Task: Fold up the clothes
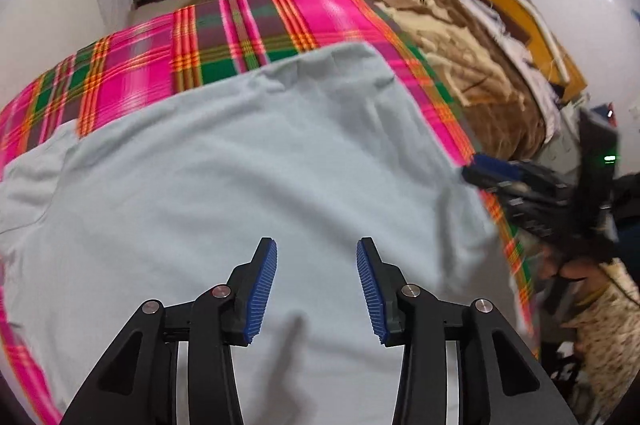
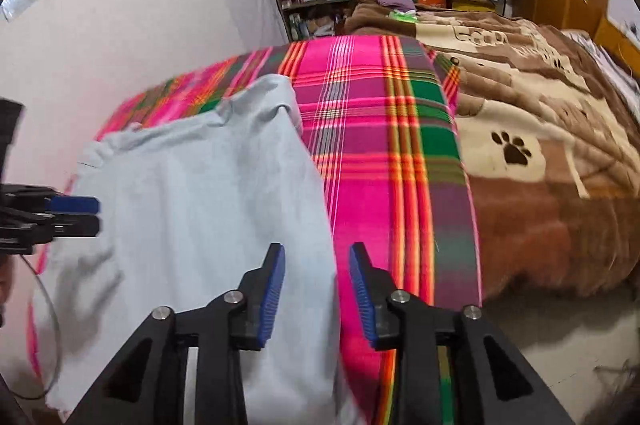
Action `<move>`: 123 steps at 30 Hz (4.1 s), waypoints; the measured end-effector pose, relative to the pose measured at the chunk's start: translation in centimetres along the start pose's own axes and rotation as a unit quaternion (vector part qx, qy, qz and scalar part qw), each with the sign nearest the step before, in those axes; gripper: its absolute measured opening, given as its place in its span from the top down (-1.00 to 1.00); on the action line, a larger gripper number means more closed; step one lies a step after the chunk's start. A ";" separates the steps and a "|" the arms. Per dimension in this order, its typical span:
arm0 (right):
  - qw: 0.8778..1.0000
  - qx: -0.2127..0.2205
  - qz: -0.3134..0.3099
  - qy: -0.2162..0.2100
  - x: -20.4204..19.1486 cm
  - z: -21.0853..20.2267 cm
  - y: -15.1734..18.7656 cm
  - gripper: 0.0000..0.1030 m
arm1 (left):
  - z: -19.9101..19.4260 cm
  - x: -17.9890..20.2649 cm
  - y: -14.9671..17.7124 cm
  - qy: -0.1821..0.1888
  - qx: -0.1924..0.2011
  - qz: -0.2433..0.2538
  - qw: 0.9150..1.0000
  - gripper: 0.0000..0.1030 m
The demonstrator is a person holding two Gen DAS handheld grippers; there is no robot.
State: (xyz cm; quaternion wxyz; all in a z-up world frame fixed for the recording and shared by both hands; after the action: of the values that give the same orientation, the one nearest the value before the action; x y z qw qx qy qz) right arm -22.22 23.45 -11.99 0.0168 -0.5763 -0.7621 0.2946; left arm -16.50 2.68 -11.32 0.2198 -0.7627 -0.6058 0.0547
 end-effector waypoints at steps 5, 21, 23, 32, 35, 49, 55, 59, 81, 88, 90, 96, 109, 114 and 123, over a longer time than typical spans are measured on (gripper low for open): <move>0.999 -0.018 -0.011 -0.026 -1.6 3.2 -2.3 0.24 | 1.6 -0.5 -0.9 0.004 -0.010 -0.031 0.999 0.06; 0.958 0.042 -0.283 0.015 -11.9 4.5 1.1 0.86 | 0.1 -3.4 -8.8 -0.029 0.034 -0.068 0.997 0.02; 0.938 0.045 -0.341 0.032 -13.6 5.0 3.4 0.86 | 0.5 -2.8 -9.8 -0.033 0.031 -0.055 0.997 0.01; 0.865 0.092 -0.478 0.118 -15.6 5.5 9.5 0.66 | 4.0 1.2 -13.8 -0.035 0.001 0.042 0.999 -0.04; 0.884 0.084 -0.447 0.113 -15.0 5.3 8.8 0.66 | 6.3 2.9 -14.1 -0.043 -0.030 0.092 0.994 -0.05; 0.943 0.065 -0.314 0.091 -9.8 0.6 7.5 0.66 | 9.4 1.4 -10.4 -0.115 -0.132 0.162 0.971 0.78; 0.973 0.052 -0.203 0.094 -4.1 -0.5 5.2 0.66 | 6.9 -2.5 -9.7 -0.118 -0.110 0.110 0.981 0.85; 0.994 0.000 -0.102 0.042 -0.9 0.3 4.0 0.66 | 6.1 -3.5 -9.2 -0.110 -0.108 0.092 0.984 0.85; 0.980 -0.079 0.008 -0.181 -0.2 1.4 3.0 0.99 | 2.5 -1.7 -11.7 -0.028 0.016 0.069 0.997 0.85; 0.978 -0.054 0.076 -0.186 3.8 0.9 1.3 0.99 | 2.9 0.8 -15.0 -0.019 0.042 0.090 0.995 0.85; 0.980 -0.045 0.077 -0.177 4.6 0.9 0.9 0.98 | 3.0 1.3 -15.7 -0.018 0.042 0.093 0.995 0.85; 0.964 -0.060 0.118 -0.230 5.6 2.7 -0.7 0.72 | 3.5 1.6 -17.0 -0.011 0.051 0.084 0.995 0.85; 0.947 -0.112 0.053 -0.296 3.1 5.8 -1.9 0.25 | 2.7 1.1 -16.8 -0.005 0.061 0.076 0.995 0.85; 0.945 -0.131 0.024 -0.299 2.5 6.5 -1.8 0.26 | 2.1 0.5 -16.4 -0.007 0.063 0.073 0.995 0.86; 0.947 -0.146 0.022 -0.285 4.2 6.5 -1.0 0.96 | 3.6 0.0 -15.8 -0.015 0.041 0.063 0.997 0.86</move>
State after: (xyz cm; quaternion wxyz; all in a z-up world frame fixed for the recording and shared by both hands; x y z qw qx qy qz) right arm -26.87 24.25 -18.19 -0.2913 -0.4812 -0.7569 0.3326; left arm -32.00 6.32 -8.25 0.2375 -0.7888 -0.5572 0.1048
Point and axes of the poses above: each gripper's, at about its wrist camera, not at the fingertips, and z roughly the way its jaws point, x to its right, y to its underside, the point moved 8 cm from there along z, roughly the way its jaws point, and after that the axes turned 13 degrees about z, right-handed, at the moved point
